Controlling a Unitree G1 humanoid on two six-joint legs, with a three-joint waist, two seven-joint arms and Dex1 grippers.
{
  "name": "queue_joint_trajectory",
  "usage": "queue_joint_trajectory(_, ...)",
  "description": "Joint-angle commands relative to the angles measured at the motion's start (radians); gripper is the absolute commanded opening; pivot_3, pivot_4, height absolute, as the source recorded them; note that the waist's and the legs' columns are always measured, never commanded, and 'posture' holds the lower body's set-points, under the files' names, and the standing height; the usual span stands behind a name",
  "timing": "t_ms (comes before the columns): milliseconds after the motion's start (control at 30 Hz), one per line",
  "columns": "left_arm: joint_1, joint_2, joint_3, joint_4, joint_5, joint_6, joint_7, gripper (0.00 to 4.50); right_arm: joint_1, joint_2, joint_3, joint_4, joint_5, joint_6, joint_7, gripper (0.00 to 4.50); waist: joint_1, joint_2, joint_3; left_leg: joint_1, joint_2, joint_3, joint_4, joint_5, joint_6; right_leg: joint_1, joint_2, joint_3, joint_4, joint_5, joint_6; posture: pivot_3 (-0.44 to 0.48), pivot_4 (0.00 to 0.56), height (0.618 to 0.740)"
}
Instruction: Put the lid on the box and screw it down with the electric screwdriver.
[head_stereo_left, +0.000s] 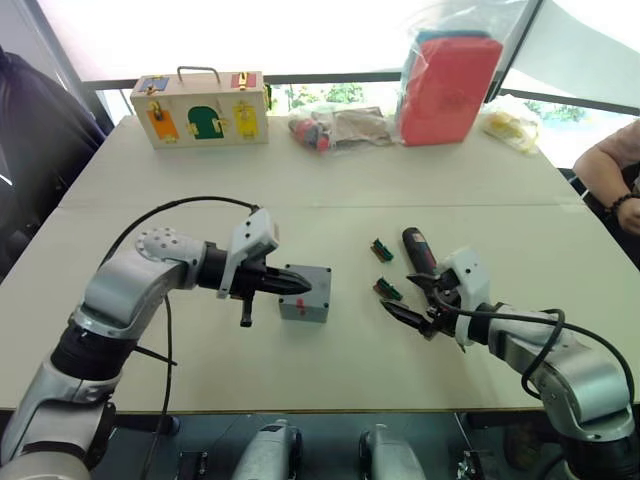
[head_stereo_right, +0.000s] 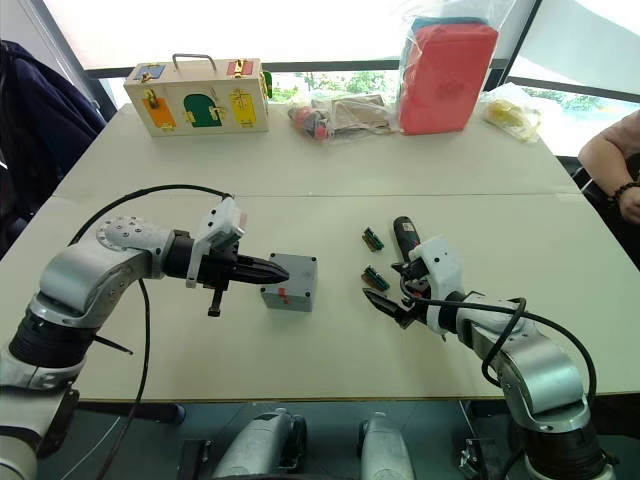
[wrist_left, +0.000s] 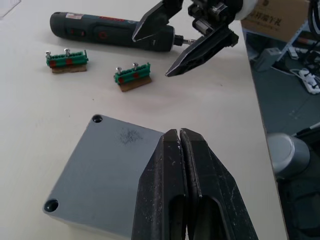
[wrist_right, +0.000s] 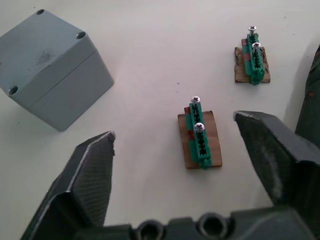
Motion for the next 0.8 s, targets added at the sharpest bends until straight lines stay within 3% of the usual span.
queue_joint_trajectory(33, -0.016, -0.003, -0.006, 0.001, 0.002, -0.022, -0.006, 0.00, -0.026, 0.013, 0.014, 0.021, -0.014, -0.039, -0.018, 3.74, -0.001, 0.000, 0.000, 0.000, 0.000, 0.000, 0.000, 0.000, 0.000, 0.000, 0.000, 0.000, 0.000, 0.000, 0.000, 0.000, 0.150, 0.740)
queue_joint_trajectory(200, -0.006, -0.004, 0.002, -0.007, -0.004, -0.017, 0.007, 0.00, -0.044, 0.008, 0.045, 0.050, -0.037, -0.051, -0.032, 2.11, -0.001, 0.000, 0.000, 0.000, 0.000, 0.000, 0.000, 0.000, 0.000, 0.000, 0.001, 0.000, 0.000, 0.000, 0.000, 0.000, 0.150, 0.740)
queue_joint_trajectory(267, 0.002, -0.001, 0.010, -0.017, -0.010, -0.010, 0.016, 0.00, -0.054, 0.008, 0.049, 0.059, -0.044, -0.050, -0.039, 1.13, -0.001, 0.000, 0.000, 0.000, 0.000, 0.000, 0.000, 0.000, 0.000, 0.000, 0.001, 0.000, 0.000, 0.000, 0.000, 0.000, 0.150, 0.740)
queue_joint_trajectory(300, 0.009, 0.002, 0.014, -0.024, -0.013, -0.008, 0.019, 0.00, -0.057, 0.006, 0.051, 0.063, -0.045, -0.049, -0.041, 0.91, -0.001, 0.000, 0.000, 0.000, 0.000, 0.000, 0.000, 0.000, 0.000, 0.000, 0.001, 0.000, 0.000, 0.000, 0.000, 0.000, 0.150, 0.740)
queue_joint_trajectory(800, 0.044, 0.007, 0.027, -0.046, -0.018, -0.008, 0.053, 0.00, -0.065, 0.003, 0.051, 0.101, -0.060, -0.055, -0.042, 0.91, -0.001, 0.000, 0.000, 0.000, 0.000, 0.000, 0.000, 0.000, 0.000, 0.000, 0.001, 0.000, 0.000, 0.000, 0.000, 0.000, 0.150, 0.740)
